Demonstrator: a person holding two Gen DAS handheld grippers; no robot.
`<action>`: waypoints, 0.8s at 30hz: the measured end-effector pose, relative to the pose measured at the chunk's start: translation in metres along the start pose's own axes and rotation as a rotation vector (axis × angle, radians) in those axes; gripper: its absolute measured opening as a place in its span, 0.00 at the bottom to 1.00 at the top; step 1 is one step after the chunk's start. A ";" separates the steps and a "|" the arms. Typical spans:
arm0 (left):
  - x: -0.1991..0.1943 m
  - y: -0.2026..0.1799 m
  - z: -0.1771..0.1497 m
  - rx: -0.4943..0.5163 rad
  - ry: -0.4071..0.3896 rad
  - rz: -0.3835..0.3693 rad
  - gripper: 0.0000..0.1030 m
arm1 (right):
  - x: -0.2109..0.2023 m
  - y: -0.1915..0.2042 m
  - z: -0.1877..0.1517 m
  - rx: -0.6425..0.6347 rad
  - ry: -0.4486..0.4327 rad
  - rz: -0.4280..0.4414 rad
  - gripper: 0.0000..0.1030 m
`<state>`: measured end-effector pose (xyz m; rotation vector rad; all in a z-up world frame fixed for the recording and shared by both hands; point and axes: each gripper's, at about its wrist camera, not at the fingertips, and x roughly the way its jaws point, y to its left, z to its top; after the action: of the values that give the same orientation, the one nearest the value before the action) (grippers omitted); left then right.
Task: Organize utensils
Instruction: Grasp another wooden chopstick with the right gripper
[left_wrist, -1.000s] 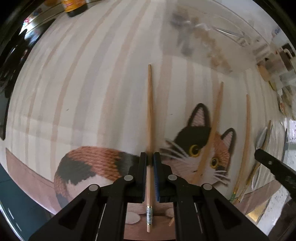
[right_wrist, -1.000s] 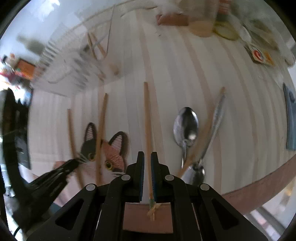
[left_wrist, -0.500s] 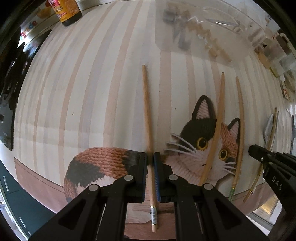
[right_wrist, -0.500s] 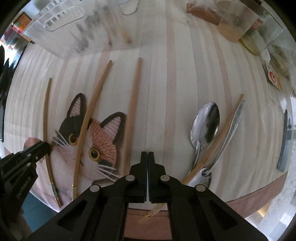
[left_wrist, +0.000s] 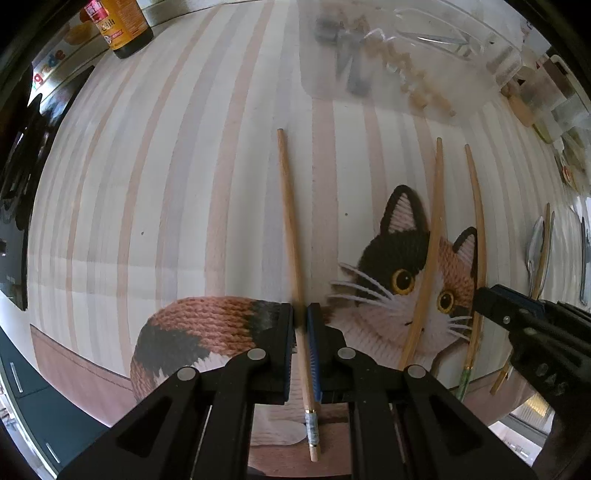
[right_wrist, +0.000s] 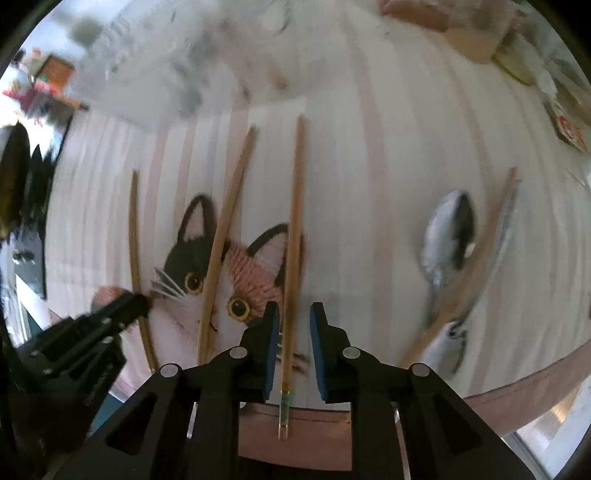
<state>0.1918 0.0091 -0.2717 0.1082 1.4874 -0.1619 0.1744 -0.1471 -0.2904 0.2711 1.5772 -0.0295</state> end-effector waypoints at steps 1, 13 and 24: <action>0.000 0.000 0.000 0.002 0.000 0.000 0.07 | -0.001 0.004 -0.001 -0.019 -0.030 -0.023 0.16; 0.001 0.002 0.001 0.014 0.003 -0.012 0.07 | 0.002 -0.002 -0.015 -0.098 0.027 -0.165 0.06; 0.003 -0.004 -0.001 0.031 -0.010 0.015 0.05 | 0.003 0.004 -0.015 -0.099 0.019 -0.202 0.08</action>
<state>0.1904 0.0048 -0.2745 0.1437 1.4744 -0.1729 0.1608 -0.1395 -0.2922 0.0343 1.6149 -0.1051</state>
